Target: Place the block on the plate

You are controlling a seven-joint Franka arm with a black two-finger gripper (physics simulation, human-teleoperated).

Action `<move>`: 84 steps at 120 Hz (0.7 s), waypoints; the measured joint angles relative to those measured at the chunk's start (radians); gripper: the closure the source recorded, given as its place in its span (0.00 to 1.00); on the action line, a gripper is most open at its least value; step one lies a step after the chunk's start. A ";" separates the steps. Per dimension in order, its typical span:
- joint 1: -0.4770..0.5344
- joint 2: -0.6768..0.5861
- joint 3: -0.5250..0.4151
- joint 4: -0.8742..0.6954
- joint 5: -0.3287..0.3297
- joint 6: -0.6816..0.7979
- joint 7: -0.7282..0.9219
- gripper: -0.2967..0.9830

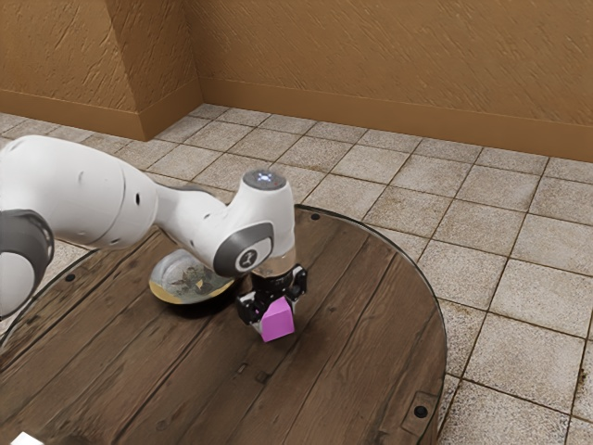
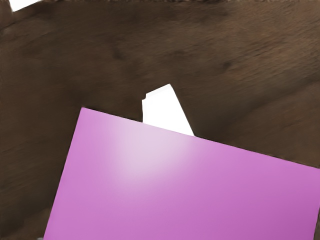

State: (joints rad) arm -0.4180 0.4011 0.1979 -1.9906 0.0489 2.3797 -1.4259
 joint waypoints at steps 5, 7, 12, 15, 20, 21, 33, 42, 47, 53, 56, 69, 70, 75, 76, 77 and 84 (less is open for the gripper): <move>0.002 0.003 0.000 0.001 0.000 0.003 -0.002 0.36; 0.002 0.004 0.000 0.001 0.000 0.004 -0.003 0.36; 0.003 0.005 0.000 0.002 0.000 0.007 -0.005 0.37; 0.003 0.005 0.000 0.002 0.000 0.009 -0.006 0.37; 0.004 0.004 -0.001 0.002 0.000 0.010 -0.007 0.38; 0.004 0.004 -0.001 0.002 0.000 0.011 -0.007 0.38; 0.003 0.000 -0.003 0.002 0.000 0.013 -0.009 0.39; 0.002 -0.002 -0.004 0.002 0.000 0.012 -0.011 0.41; 0.002 -0.005 -0.004 0.002 0.000 0.011 -0.012 0.41; 0.003 -0.010 -0.005 0.002 0.000 0.010 -0.012 0.42; 0.003 -0.012 -0.006 0.002 -0.001 0.009 -0.012 0.42; 0.005 -0.026 -0.008 0.002 0.000 0.004 -0.010 0.44; 0.006 -0.028 -0.008 0.002 0.000 0.003 -0.010 0.45; 0.008 -0.036 -0.008 0.002 0.000 0.000 -0.010 0.46; 0.009 -0.037 -0.008 0.002 0.000 -0.001 -0.009 0.46; 0.009 -0.039 -0.008 0.002 0.000 -0.002 -0.009 0.46; 0.016 -0.056 -0.009 0.002 0.000 -0.009 -0.009 0.48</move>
State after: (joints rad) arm -0.4016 0.3448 0.1889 -1.9889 0.0492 2.3703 -1.4344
